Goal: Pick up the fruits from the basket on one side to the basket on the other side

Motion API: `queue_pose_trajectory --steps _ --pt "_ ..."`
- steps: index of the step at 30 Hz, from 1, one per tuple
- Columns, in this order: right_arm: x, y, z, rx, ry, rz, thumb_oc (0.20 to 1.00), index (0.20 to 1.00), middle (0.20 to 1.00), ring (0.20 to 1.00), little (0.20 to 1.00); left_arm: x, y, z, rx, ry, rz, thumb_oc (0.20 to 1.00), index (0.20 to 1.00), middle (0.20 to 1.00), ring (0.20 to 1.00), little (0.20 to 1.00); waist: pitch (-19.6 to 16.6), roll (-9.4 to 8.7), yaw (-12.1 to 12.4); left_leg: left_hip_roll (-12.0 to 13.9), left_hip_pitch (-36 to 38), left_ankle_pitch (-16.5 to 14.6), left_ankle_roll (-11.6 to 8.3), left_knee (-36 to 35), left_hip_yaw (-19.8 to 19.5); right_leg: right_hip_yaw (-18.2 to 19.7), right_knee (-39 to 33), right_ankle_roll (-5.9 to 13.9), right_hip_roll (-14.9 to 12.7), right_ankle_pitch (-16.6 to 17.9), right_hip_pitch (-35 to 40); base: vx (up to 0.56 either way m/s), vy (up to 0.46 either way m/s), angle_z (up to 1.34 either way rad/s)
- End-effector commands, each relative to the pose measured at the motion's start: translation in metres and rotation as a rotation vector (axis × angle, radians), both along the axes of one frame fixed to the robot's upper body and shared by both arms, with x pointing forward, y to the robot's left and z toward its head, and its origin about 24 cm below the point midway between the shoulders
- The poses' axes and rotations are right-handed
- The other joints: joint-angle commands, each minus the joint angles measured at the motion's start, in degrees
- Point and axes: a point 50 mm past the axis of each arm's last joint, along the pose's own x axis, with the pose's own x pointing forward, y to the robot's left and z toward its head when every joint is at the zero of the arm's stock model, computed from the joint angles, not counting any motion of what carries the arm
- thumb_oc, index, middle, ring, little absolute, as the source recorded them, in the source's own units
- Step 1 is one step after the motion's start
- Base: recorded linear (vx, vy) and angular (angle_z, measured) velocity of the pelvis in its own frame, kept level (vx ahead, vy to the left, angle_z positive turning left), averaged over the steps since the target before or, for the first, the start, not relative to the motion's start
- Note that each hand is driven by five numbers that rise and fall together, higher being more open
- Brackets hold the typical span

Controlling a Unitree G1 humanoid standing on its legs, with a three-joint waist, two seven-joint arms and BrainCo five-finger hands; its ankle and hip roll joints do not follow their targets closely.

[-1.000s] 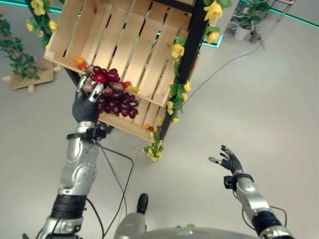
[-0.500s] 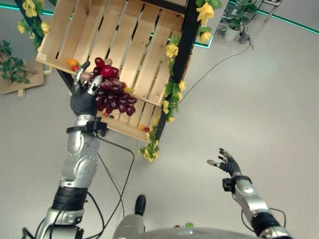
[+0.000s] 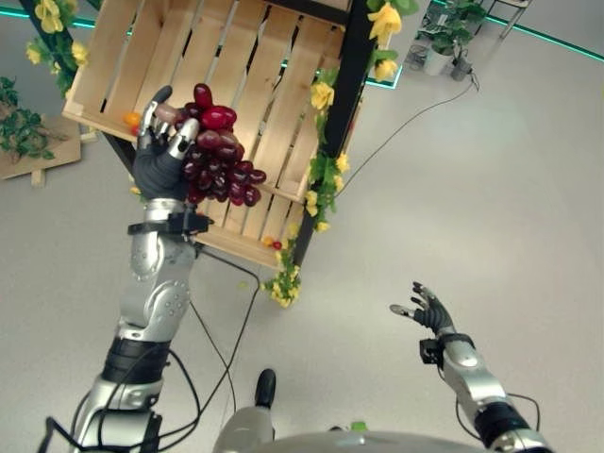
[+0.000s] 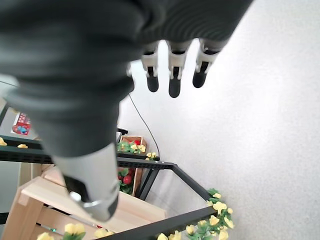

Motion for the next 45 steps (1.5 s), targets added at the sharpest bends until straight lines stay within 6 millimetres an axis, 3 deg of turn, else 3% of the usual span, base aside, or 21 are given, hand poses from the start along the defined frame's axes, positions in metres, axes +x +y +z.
queue_pose_trajectory --steps 1,8,15,25,33,45 --pt "0.015 -0.007 0.016 -0.074 -0.057 0.053 1.0 1.0 1.0 1.0 1.0 0.0 -0.042 0.091 -0.01 -0.401 -0.105 0.2 0.2 0.2 0.2 0.2 -4.67 2.91 -1.61 4.04 7.4 -6.95 -5.5 0.54 2.66 -0.24 -0.23 1.91 -0.84 4.22 -0.81 0.0 0.0 0.0" --pt "0.018 -0.003 0.016 -0.075 -0.053 0.077 1.0 1.0 1.0 1.0 1.0 0.014 -0.046 0.127 -0.013 -0.441 -0.041 0.2 0.2 0.2 0.2 0.2 -5.26 2.96 -2.88 4.19 7.97 -7.01 -5.62 0.19 3.54 0.55 -0.25 2.29 -0.6 4.37 -0.91 0.01 0.0 -0.05" --pt "0.02 0.002 0.016 -0.076 -0.049 0.105 1.0 1.0 1.0 1.0 1.0 0.025 -0.033 0.159 0.006 -0.452 0.049 0.2 0.2 0.2 0.2 0.2 -5.65 3.17 -4.29 4.33 8.55 -7.14 -5.63 -0.13 4.48 1.76 -0.23 2.57 -0.23 4.56 -1.32 0.02 -0.001 -0.11" --pt "0.019 0.007 0.012 -0.07 -0.039 0.124 1.0 1.0 1.0 1.0 1.0 0.033 -0.016 0.179 0.001 -0.436 0.138 0.2 0.2 0.2 0.2 0.2 -5.72 3.36 -5.37 4.45 9.08 -7.31 -5.54 -0.45 5.43 3.14 -0.25 2.77 0.02 4.67 -1.72 0.01 -0.001 -0.05" --pt "0.018 0.011 0.011 -0.06 -0.043 0.127 1.0 1.0 1.0 1.0 1.0 0.039 -0.003 0.157 -0.004 -0.368 0.191 0.2 0.2 0.2 0.2 0.2 -5.16 3.0 -5.53 4.48 9.16 -7.51 -5.32 -0.35 5.71 3.41 -0.2 2.73 0.17 4.57 -1.94 0.0 -0.005 -0.04" --pt "0.017 0.016 0.011 -0.044 -0.051 0.125 1.0 1.0 1.0 1.0 1.0 0.042 0.01 0.096 -0.053 -0.238 0.224 0.2 0.2 0.2 0.2 0.2 -4.4 1.88 -4.94 4.53 9.09 -7.79 -5.05 -0.04 5.96 3.87 -0.17 2.33 0.19 4.6 -2.1 0.0 -0.002 -0.03"
